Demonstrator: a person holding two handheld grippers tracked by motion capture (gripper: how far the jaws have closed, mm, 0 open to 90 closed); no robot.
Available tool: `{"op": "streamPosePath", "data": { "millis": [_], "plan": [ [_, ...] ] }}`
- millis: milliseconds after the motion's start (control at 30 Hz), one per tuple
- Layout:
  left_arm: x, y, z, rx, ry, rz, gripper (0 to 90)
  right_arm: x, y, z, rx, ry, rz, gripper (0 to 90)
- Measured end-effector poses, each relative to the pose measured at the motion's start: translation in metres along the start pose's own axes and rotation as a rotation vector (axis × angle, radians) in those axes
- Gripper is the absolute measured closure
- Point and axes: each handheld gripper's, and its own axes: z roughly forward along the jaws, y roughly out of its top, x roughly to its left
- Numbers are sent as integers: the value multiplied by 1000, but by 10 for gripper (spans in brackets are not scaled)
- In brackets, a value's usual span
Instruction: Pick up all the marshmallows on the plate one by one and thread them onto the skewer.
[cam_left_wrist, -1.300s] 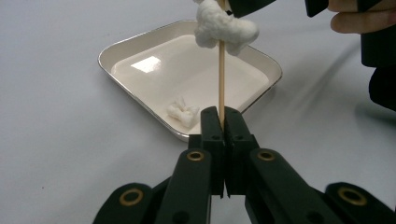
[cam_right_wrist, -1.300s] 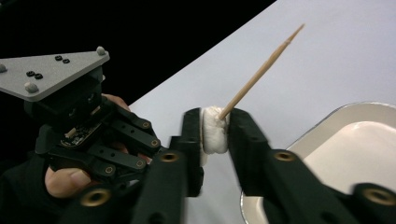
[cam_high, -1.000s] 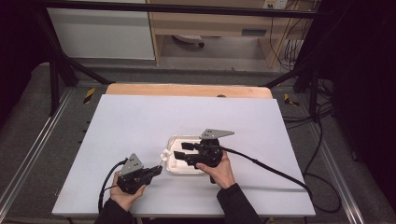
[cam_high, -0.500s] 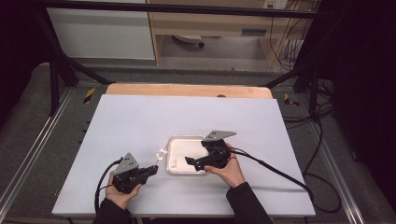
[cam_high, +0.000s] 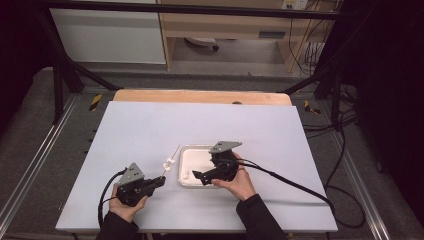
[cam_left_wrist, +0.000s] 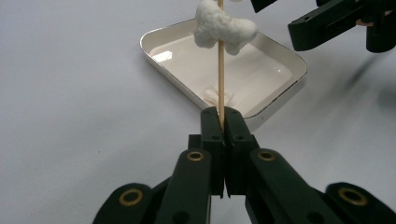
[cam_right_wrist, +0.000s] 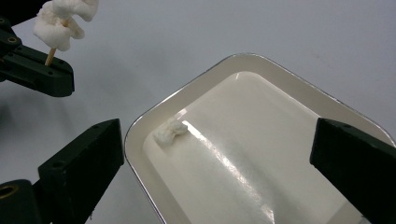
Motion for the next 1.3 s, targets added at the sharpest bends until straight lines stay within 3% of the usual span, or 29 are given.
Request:
{"op": "streamPosePath", "data": {
  "millis": [500,1033,1300],
  "plan": [
    [1,0,-1,-4,4,-3,888,11,7,31,34,-5,-4,77],
    [0,0,0,-3,4,0,888,15,-2,47,52,37,-11,331],
    [0,0,0,-3,2,1,888,21,-3,54,86,26,-56,459]
  ]
}}
